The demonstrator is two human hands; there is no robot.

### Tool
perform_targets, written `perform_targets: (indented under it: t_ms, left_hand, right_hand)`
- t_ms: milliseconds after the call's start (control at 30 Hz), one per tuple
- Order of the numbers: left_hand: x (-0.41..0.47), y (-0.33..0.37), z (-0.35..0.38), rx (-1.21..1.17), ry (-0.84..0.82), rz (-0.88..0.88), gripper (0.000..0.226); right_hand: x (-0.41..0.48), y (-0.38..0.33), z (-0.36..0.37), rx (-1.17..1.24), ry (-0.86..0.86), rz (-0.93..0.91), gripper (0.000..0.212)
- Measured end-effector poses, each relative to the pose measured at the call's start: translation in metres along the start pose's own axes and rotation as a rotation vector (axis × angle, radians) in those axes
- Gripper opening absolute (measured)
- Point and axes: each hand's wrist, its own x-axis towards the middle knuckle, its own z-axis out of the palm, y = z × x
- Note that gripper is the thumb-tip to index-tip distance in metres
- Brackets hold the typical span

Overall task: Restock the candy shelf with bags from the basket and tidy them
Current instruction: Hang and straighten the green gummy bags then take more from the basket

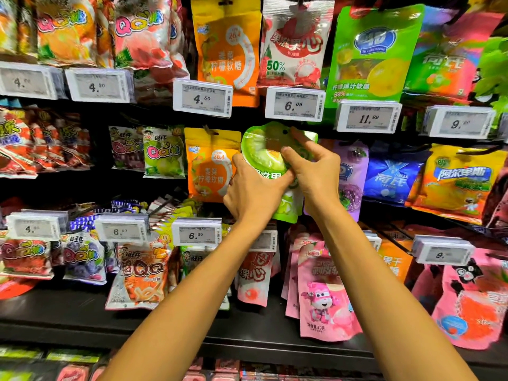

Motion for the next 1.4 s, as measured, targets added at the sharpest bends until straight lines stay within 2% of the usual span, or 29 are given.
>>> perform_targets:
  t_ms: [200, 300, 367, 433, 500, 667, 900, 967, 1000, 1100, 1233, 1300, 1400]
  left_hand:
    - [0.004, -0.001, 0.000, -0.014, -0.149, -0.044, 0.089]
    - [0.006, -0.009, -0.005, -0.225, -0.329, -0.041, 0.093]
    - [0.010, -0.016, -0.008, -0.311, -0.380, -0.019, 0.080]
    - [0.016, -0.018, -0.009, -0.299, -0.384, 0.000, 0.063]
    - [0.022, -0.019, -0.008, -0.277, -0.373, 0.025, 0.056]
    - [0.030, -0.020, -0.001, -0.154, -0.352, 0.071, 0.052]
    - [0.026, -0.018, -0.009, -0.029, -0.416, 0.050, 0.056]
    - [0.023, -0.020, -0.020, -0.010, -0.415, 0.057, 0.046]
    - [0.021, -0.022, -0.026, -0.029, -0.413, 0.066, 0.042]
    - [0.009, -0.034, -0.048, -0.186, -0.352, 0.126, 0.050]
    - [-0.023, -0.056, -0.077, -0.393, -0.297, 0.159, 0.021]
    - [-0.043, -0.081, -0.089, -0.436, -0.333, 0.133, 0.012]
    - [-0.078, -0.130, -0.101, -0.451, -0.457, 0.072, 0.018]
  right_hand:
    - [0.006, 0.002, -0.001, -0.097, 0.020, 0.048, 0.030]
    - [0.009, 0.009, 0.000, -0.159, 0.034, 0.120, 0.042]
    - [0.012, 0.015, 0.000, -0.148, 0.032, 0.128, 0.045]
    - [0.015, 0.020, 0.001, -0.150, 0.031, 0.148, 0.049]
    - [0.020, 0.024, 0.001, -0.176, 0.048, 0.164, 0.050]
    - [0.028, 0.033, 0.004, -0.197, 0.055, 0.148, 0.041]
    - [0.014, 0.029, 0.003, -0.272, 0.043, 0.094, 0.042]
    - [0.003, 0.029, -0.001, -0.327, 0.078, 0.085, 0.039]
    - [-0.003, 0.029, -0.003, -0.328, 0.100, 0.071, 0.037]
    - [-0.031, 0.029, -0.010, -0.293, 0.187, -0.005, 0.034]
    - [-0.080, 0.030, -0.015, -0.251, 0.281, -0.033, 0.031]
    - [-0.111, 0.038, -0.014, -0.231, 0.332, -0.022, 0.030]
    - [-0.167, 0.057, -0.010, -0.213, 0.364, 0.040, 0.030]
